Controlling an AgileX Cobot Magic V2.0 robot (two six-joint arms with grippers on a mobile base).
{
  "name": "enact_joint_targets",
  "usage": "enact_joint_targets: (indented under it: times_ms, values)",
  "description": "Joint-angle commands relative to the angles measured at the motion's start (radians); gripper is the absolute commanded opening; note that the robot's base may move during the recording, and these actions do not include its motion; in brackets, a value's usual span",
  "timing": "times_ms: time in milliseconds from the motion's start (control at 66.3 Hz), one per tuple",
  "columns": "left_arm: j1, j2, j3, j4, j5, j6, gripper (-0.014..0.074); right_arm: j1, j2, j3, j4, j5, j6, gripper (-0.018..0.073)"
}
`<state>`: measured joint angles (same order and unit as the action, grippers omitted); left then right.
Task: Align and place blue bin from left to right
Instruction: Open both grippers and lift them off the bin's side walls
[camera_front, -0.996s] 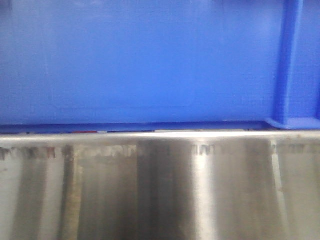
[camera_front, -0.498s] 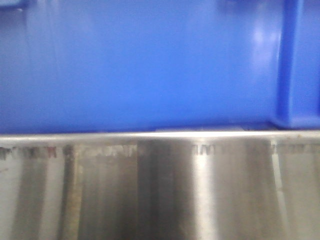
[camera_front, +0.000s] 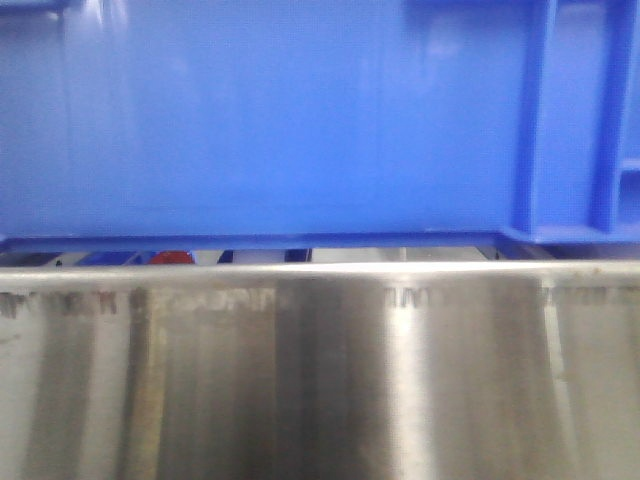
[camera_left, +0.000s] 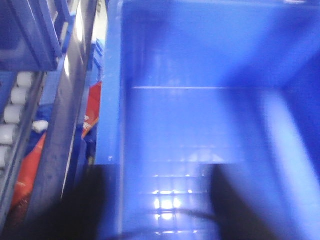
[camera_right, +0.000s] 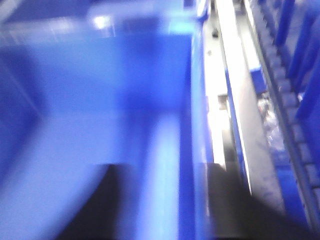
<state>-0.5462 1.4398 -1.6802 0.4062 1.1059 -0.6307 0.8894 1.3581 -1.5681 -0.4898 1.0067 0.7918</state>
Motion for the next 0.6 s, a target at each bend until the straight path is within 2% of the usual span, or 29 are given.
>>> enact_joint_targets:
  times_ms: [0, 75, 256, 362, 483, 588]
  values:
    - [-0.007, -0.012, -0.013, 0.005, -0.004, 0.002, -0.011, 0.002, -0.029, -0.015, -0.012, 0.001, -0.009, 0.0006]
    - [-0.007, -0.012, -0.013, 0.003, -0.004, 0.002, -0.0111, 0.002, -0.037, -0.015, -0.012, 0.001, -0.014, -0.0092]
    - [-0.007, -0.034, -0.041, -0.013, 0.007, 0.002, -0.0111, 0.017, -0.07, -0.015, -0.012, -0.001, -0.024, -0.0079]
    - [-0.007, -0.093, -0.047, -0.084, -0.015, 0.002, -0.0111, 0.05, -0.115, -0.015, -0.012, -0.001, -0.029, -0.0078]
    - [-0.026, -0.186, 0.065, -0.09, -0.149, -0.006, -0.0111, 0.092, -0.167, 0.037, -0.071, -0.018, -0.043, -0.0078]
    - [-0.036, -0.311, 0.245, -0.088, -0.356, -0.007, -0.0111, 0.125, -0.241, 0.148, -0.118, -0.111, -0.043, -0.0078]
